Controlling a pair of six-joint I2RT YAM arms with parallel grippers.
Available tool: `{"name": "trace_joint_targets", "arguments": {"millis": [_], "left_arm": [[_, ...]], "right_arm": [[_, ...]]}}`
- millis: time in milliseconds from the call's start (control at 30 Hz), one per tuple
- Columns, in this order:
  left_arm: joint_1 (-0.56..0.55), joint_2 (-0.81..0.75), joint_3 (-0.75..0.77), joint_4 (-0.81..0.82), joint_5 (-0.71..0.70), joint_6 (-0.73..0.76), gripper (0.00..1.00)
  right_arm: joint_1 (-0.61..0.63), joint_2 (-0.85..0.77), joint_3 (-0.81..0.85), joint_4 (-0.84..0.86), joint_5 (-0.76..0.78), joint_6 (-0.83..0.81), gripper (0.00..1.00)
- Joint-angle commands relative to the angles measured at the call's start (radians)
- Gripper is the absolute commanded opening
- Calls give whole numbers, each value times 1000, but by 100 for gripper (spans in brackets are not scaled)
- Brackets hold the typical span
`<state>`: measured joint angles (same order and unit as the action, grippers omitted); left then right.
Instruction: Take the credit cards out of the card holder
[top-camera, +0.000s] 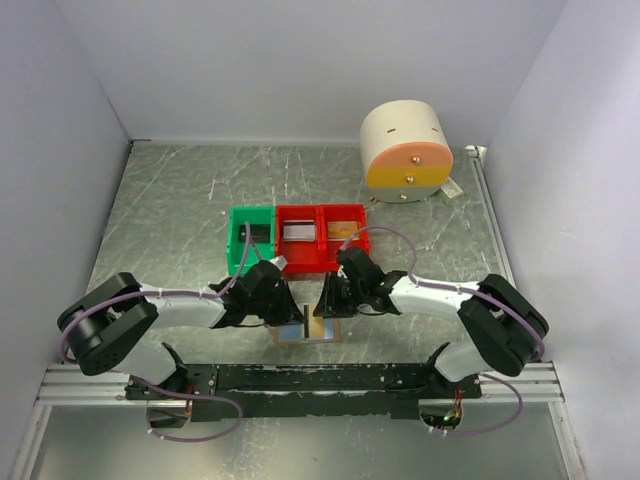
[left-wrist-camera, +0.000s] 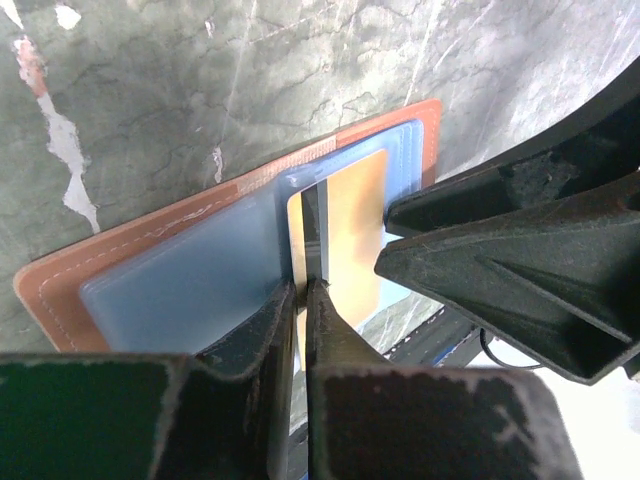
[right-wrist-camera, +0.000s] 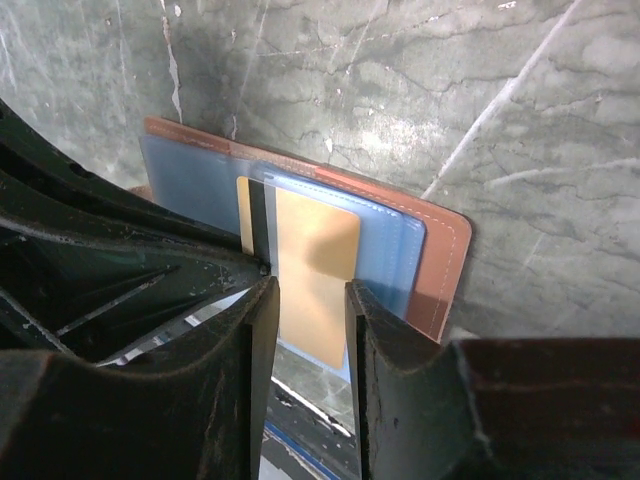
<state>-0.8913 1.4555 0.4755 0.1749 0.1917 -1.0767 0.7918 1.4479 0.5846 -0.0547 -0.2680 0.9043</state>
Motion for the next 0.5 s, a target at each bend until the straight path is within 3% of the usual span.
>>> {"name": "trace_joint_targets", "arguments": {"millis": [0,200,467], "left_arm": [[-4,8,-12,3,-10,2,13],[-3,5,7,-41,-28,21,9],[-3,4,15,-62,-35,29,7]], "right_arm": [[4,-47,33,-138,70,-26,35],[3,-105,42,-195,132,-18,39],[3,-55,-8,-128,81,13,38]]}}
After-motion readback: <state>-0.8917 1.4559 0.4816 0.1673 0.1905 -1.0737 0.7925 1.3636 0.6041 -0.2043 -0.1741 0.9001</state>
